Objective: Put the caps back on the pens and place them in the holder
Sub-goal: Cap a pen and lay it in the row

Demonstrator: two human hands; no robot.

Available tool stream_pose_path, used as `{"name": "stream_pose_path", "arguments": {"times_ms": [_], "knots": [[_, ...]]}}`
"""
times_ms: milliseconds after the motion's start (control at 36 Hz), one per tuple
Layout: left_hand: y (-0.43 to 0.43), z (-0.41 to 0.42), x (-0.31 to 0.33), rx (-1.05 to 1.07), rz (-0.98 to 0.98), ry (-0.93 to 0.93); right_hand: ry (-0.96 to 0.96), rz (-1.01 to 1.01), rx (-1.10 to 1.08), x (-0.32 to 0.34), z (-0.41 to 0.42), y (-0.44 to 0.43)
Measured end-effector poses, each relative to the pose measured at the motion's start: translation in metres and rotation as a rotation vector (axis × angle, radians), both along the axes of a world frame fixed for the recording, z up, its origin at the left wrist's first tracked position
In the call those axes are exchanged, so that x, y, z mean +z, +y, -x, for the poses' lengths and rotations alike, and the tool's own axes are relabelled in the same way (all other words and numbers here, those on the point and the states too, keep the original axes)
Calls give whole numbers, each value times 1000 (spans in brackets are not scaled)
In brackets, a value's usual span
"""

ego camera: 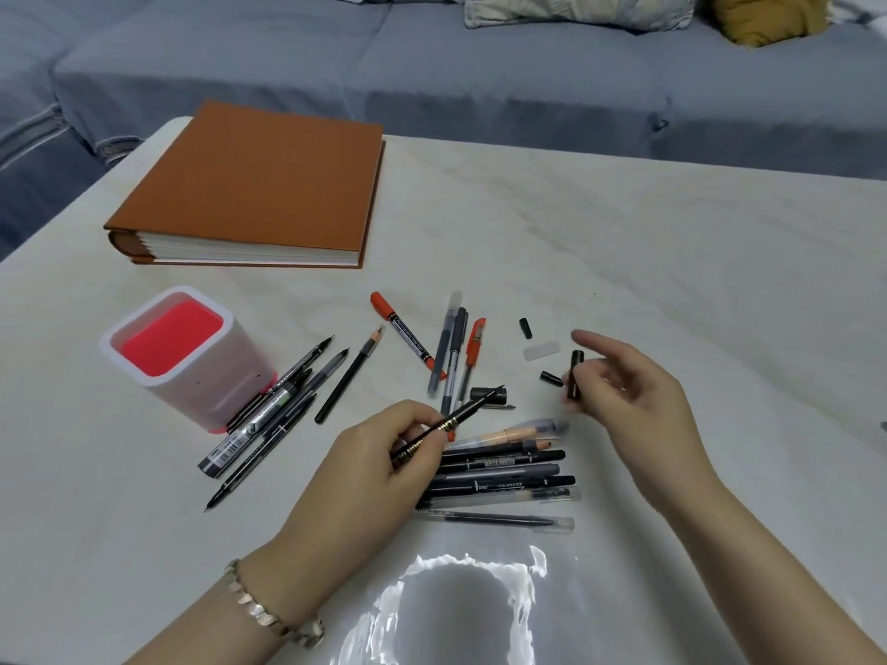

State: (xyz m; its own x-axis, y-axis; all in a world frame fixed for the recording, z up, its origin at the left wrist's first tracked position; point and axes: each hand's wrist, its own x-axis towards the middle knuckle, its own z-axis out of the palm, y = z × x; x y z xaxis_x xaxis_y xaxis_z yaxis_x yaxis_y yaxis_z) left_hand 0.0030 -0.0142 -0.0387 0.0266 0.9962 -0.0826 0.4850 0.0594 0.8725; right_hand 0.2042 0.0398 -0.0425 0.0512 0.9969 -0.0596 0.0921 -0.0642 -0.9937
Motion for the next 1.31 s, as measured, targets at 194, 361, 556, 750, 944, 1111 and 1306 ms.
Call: {"name": "stream_pose_path", "arguments": {"times_ms": [194,361,556,750,944,1111,1306], "knots": [[-5,-5,4,-22,3,-52,443,133,-127,14,18,-30],[-8,-9,9,-56,-18,-70,551,159,-225,16,25,-37],[-9,-12,10,-62,-34,-60,592,170,-243,19,30,-40],[-9,-12,11,-74,-33,-51,523,153,-226,20,31,-42],[-9,-11,11,-102,-64,3,359,112,-167,23,32,-46],[-9,-5,6,-142,-171,115,308,128,-49,25,25,-43],[-7,6,1,-251,-232,238,157,171,199,24,18,-39]]}}
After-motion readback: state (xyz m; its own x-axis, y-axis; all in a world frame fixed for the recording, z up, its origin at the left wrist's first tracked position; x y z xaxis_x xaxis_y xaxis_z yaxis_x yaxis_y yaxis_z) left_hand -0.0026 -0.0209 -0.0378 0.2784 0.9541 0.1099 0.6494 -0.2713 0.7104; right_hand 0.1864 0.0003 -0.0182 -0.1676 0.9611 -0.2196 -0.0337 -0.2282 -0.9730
